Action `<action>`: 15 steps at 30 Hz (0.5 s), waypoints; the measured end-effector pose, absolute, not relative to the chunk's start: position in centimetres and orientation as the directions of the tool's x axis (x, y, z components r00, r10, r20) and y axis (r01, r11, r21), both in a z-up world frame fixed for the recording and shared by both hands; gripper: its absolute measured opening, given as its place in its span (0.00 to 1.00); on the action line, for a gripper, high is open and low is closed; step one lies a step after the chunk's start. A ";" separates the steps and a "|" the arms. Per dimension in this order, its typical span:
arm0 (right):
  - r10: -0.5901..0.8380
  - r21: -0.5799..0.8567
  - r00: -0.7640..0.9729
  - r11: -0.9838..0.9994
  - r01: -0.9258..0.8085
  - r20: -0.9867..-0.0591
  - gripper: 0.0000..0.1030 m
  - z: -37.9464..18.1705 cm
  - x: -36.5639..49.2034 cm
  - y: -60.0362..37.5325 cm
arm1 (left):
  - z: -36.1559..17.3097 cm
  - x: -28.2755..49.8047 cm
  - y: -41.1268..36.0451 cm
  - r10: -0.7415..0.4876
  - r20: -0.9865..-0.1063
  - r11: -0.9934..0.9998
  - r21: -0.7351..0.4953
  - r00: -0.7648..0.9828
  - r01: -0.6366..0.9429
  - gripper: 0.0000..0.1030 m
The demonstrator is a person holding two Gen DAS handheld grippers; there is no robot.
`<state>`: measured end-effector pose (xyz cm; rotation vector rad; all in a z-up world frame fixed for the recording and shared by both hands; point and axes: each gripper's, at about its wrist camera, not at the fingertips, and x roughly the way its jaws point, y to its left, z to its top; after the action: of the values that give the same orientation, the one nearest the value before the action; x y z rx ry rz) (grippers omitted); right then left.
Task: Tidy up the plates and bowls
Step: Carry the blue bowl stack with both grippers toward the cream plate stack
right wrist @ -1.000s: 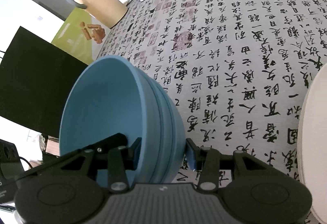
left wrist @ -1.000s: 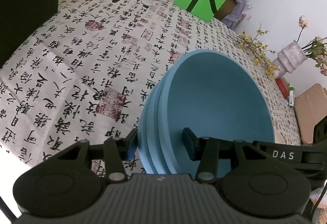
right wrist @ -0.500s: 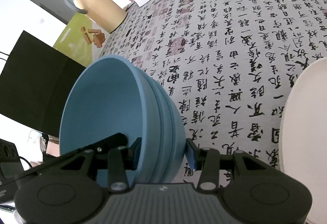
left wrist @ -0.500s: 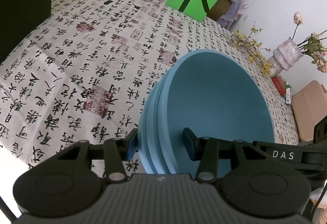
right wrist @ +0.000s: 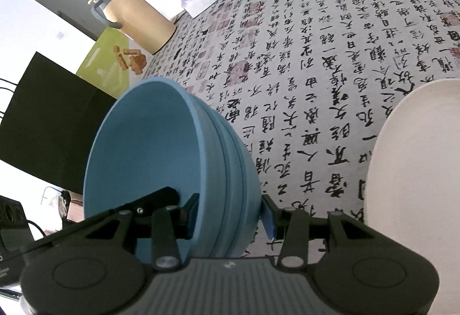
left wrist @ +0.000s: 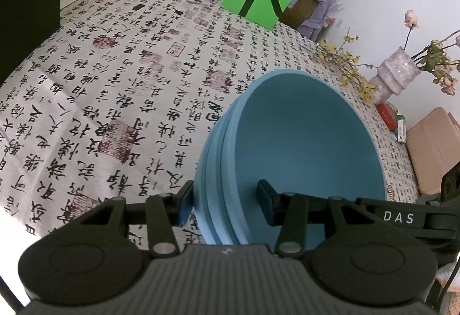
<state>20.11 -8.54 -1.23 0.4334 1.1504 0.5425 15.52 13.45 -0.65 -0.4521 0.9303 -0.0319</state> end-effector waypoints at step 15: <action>0.611 0.591 0.325 0.789 -0.171 -0.722 0.42 -1.0 19.6 -12.1 | -0.2 15.5 9.9 -0.222 -0.763 0.915 -0.378 0.607 -0.141 0.45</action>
<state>19.60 -12.08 -0.99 0.4516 1.1316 0.5359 15.50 9.91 -0.24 -0.4285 0.9251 -0.0480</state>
